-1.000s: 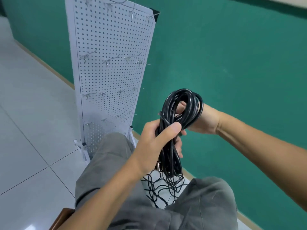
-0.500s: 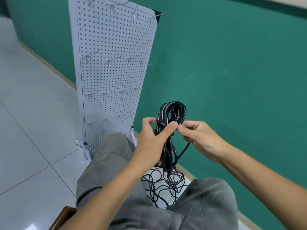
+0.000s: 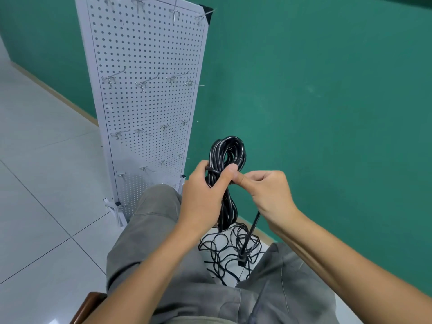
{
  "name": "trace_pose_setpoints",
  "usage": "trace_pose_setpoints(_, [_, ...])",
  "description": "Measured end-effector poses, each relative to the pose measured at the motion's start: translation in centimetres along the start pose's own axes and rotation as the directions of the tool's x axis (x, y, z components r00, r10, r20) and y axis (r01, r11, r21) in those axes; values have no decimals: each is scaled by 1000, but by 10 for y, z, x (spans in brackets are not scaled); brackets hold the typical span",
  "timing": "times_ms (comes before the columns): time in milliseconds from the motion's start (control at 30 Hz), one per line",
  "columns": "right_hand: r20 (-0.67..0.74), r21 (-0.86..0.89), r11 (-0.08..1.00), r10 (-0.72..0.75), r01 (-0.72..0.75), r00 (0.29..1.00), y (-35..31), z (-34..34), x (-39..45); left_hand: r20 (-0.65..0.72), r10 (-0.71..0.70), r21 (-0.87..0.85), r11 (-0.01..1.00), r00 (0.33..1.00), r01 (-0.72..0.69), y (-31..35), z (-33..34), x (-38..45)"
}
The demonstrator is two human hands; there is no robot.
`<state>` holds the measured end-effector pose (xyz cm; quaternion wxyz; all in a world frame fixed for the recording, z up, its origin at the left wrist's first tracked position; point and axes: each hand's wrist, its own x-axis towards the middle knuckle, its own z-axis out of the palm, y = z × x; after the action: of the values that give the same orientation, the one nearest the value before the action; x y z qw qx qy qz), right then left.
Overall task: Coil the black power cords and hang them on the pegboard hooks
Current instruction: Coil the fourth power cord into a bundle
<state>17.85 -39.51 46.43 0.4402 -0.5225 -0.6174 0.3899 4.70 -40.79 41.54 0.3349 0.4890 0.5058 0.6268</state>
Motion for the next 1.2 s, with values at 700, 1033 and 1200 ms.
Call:
trace_pose_setpoints(700, [512, -732, 422, -178, 535, 840, -85, -50, 24, 294, -28, 357, 930, 955, -83, -26, -10, 7])
trace_pose_setpoints(1033, [706, -517, 697, 21, 496, 707, -108, -37, 69, 536, 72, 195, 959, 841, -206, 3, -7, -4])
trace_pose_setpoints(1200, [743, -376, 877, 94, 298, 662, -92, -40, 81, 552, 179, -87, 984, 814, -157, 10, -11, -7])
